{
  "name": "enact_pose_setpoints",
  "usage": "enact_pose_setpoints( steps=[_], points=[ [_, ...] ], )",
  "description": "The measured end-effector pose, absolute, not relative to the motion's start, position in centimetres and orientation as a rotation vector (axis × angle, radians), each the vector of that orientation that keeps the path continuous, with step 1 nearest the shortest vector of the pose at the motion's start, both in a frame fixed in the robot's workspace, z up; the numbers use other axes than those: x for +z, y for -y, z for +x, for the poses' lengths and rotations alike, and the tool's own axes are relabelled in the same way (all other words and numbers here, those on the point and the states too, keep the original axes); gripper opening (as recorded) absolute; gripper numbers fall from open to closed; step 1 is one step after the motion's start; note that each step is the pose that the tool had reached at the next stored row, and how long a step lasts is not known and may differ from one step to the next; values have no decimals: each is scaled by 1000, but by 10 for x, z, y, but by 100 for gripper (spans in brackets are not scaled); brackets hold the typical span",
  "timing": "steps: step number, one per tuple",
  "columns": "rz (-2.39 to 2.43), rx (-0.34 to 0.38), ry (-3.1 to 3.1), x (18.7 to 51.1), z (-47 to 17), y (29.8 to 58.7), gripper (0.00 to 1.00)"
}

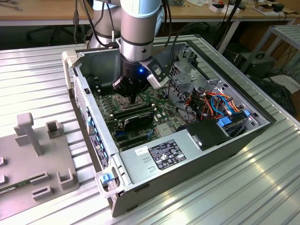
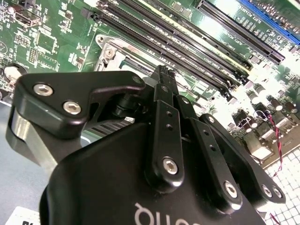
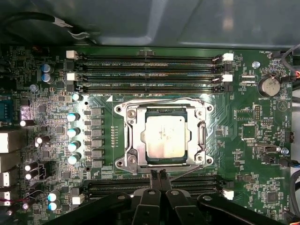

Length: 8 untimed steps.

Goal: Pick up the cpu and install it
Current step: 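Install the second cpu locking lever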

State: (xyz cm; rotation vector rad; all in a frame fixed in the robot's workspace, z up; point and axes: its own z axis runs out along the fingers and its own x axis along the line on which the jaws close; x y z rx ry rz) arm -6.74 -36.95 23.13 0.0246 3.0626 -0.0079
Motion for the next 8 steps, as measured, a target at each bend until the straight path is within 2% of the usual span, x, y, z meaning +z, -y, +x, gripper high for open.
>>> enact_pose_setpoints(
  steps=[8],
  points=[
    [25,-8,-3063,228,-72,369,11]
  ],
)
